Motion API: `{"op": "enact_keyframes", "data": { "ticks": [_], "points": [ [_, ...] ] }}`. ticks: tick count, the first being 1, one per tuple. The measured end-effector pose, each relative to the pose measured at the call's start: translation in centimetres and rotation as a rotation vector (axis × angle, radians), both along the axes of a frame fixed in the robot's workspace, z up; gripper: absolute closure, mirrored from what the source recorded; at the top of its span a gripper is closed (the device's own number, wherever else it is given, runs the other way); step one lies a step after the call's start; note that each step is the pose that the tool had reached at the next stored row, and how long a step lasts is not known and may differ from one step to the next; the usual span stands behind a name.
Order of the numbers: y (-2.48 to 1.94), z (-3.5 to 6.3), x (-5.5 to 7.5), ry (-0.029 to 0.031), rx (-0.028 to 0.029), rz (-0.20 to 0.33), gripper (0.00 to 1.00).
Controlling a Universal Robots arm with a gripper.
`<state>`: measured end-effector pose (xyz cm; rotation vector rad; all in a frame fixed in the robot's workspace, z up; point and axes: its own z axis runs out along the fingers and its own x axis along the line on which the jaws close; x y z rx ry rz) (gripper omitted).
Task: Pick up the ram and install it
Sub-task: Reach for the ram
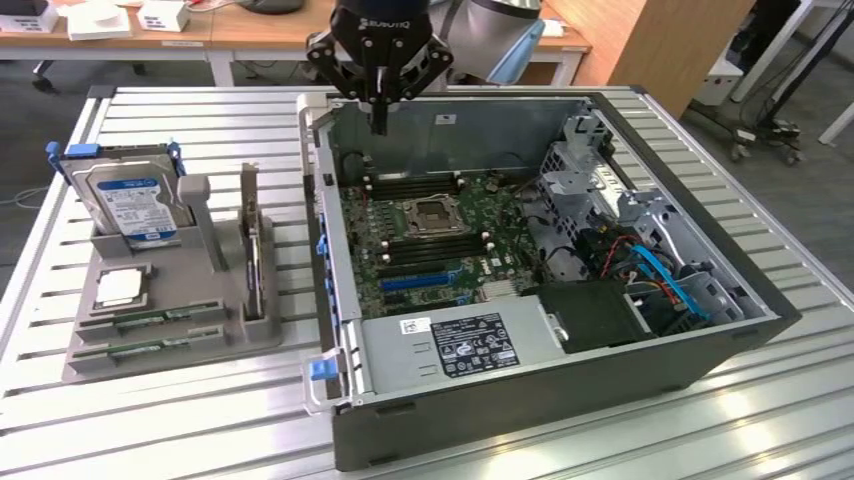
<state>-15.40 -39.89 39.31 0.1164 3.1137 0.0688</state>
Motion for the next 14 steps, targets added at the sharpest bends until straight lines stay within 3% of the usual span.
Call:
{"op": "enact_keyframes", "data": {
  "ticks": [14],
  "points": [
    [0.00,-0.01,-2.6,-0.0001,0.0000,0.000,0.91]
  ]
}}
